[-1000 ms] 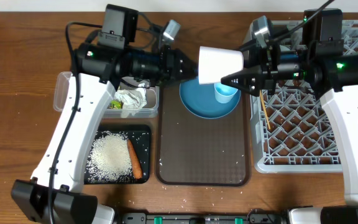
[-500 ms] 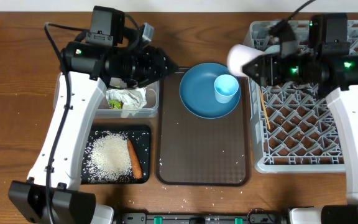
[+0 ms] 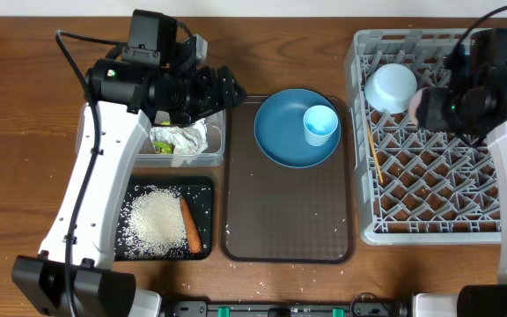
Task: Sort waste into correct bins and load items into the dishwasher rack
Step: 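Carry the pink cup right and place it upside down in the rack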
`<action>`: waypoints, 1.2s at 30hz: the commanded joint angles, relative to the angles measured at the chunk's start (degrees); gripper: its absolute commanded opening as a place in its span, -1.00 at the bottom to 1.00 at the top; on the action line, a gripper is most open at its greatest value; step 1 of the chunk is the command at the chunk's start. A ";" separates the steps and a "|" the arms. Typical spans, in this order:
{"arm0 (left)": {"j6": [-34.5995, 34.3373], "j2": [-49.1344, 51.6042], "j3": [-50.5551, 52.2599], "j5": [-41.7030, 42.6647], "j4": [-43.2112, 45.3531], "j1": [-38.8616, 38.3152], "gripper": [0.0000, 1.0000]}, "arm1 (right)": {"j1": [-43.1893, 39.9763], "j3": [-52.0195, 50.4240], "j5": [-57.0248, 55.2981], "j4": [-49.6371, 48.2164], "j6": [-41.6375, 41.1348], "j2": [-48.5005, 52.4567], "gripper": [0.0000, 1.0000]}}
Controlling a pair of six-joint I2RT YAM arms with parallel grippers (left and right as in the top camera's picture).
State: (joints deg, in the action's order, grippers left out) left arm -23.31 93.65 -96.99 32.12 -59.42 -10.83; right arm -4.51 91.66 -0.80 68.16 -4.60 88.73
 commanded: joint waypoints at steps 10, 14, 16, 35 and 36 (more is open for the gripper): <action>0.59 0.33 0.07 -0.94 -0.13 0.04 0.85 | -1.09 -0.98 -2.43 -0.20 -1.14 5.09 -0.36; 0.59 0.31 0.07 -0.94 -0.13 0.04 0.86 | -1.09 -1.86 -2.34 -0.74 -1.16 8.24 -0.39; 0.59 0.33 0.07 -0.94 -0.13 0.04 0.86 | -1.09 -2.16 -2.36 -0.87 -1.14 9.79 -0.39; 0.59 0.31 0.07 -0.94 -0.13 0.04 0.87 | -1.05 -2.56 -0.20 -1.66 -1.11 15.45 -0.27; 0.59 0.33 0.07 -0.94 -0.13 0.04 0.87 | -1.05 -2.58 0.28 -1.68 -1.14 15.45 -0.27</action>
State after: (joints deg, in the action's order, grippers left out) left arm -23.29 93.65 -96.99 31.51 -59.42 -10.83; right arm -5.54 89.38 -1.91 66.57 -5.02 103.88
